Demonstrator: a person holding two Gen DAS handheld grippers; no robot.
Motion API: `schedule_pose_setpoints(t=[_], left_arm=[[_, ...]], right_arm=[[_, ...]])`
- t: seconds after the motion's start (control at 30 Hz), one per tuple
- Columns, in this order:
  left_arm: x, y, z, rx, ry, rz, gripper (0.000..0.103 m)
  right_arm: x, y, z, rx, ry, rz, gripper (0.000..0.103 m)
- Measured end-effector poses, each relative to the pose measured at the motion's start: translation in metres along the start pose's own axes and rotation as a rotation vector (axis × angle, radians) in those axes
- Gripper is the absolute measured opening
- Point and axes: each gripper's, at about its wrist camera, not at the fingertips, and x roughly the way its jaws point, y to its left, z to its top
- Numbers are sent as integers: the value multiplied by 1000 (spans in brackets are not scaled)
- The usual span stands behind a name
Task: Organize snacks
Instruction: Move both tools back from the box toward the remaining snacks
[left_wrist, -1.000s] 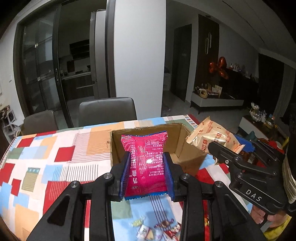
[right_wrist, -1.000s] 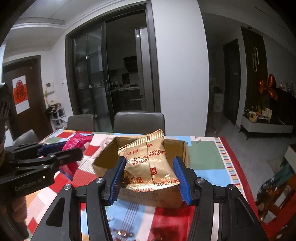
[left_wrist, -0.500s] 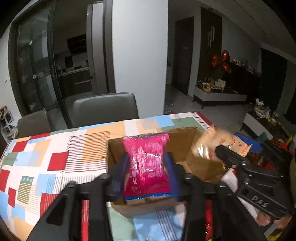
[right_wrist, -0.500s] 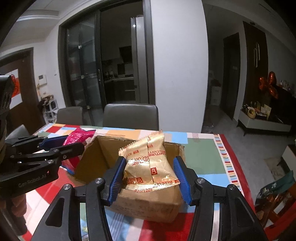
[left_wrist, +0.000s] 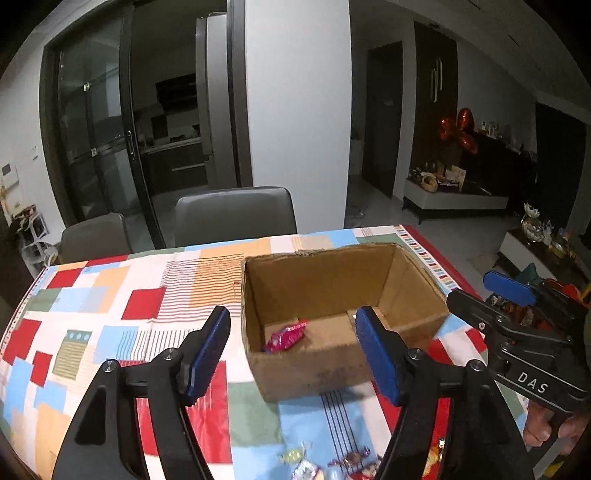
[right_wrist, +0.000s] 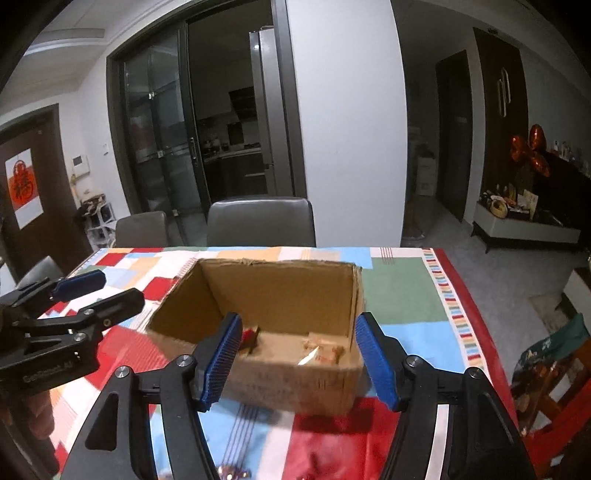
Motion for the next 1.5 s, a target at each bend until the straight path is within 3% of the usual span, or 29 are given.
schedule_pose_setpoints(t=[0.43, 0.77, 1.23, 1.5], left_arm=[[-68, -5, -39, 1, -54, 21, 69], [-107, -22, -88, 20, -83, 44, 69], [-118, -30, -154, -27, -24, 49, 69], [-112, -37, -179, -15, -17, 22, 69]], right_arm=[[-68, 14, -34, -20, -23, -2, 65], [-105, 17, -85, -24, -7, -6, 65], [-132, 15, -144, 11, 33, -47, 65], [-127, 9, -178, 57, 125, -30, 65]])
